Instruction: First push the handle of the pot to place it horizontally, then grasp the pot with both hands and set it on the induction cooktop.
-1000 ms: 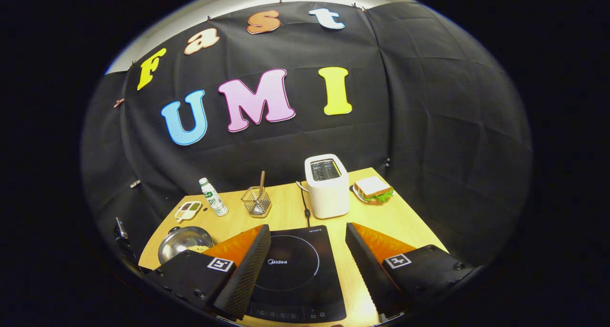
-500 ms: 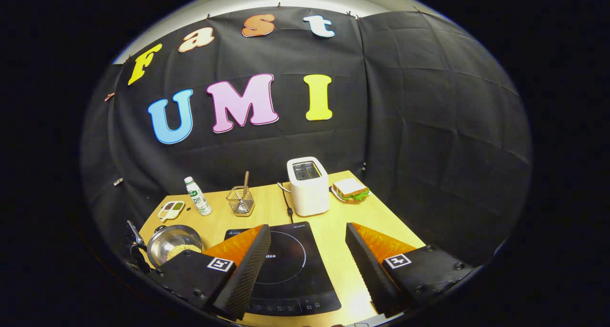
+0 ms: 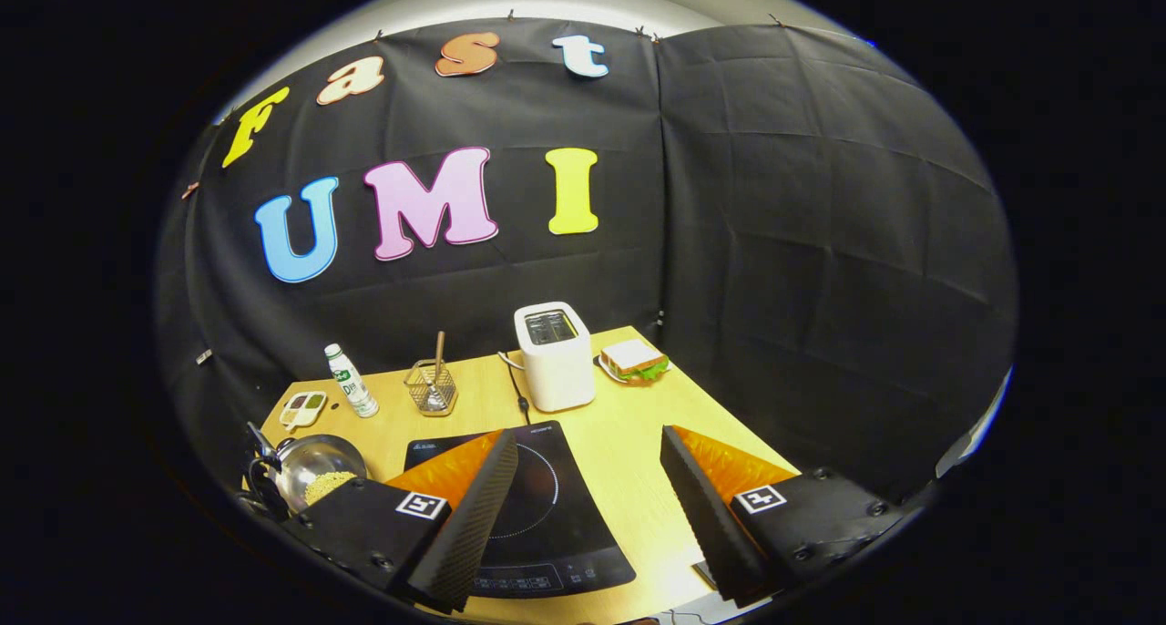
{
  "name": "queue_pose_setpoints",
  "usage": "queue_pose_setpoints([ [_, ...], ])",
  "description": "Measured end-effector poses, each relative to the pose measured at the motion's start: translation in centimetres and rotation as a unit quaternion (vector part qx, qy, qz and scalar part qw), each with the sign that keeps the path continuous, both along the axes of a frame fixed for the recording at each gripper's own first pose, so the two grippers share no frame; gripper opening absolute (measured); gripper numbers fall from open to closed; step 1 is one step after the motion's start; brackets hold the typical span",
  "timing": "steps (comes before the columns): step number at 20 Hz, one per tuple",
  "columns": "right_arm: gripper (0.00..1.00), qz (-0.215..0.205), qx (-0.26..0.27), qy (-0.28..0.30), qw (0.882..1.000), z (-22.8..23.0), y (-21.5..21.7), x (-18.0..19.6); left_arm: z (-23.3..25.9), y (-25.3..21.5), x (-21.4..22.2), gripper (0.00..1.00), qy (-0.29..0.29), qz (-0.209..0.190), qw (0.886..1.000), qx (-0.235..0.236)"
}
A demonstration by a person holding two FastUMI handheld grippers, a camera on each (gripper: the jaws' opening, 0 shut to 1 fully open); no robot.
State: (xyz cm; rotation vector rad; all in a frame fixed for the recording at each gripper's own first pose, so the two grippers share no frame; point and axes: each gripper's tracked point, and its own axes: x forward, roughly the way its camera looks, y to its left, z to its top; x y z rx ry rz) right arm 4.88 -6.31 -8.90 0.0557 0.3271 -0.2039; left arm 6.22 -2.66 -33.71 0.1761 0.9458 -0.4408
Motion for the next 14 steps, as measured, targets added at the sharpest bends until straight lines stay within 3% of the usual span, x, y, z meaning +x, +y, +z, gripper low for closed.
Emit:
queue_pose_setpoints([
  [14, 0.99, -0.031, -0.019, -0.011, 0.999, 1.3, -1.6, -0.6, 0.2, -3.4, 4.8, 0.05, -0.006, 0.016, 0.999, -0.035],
])
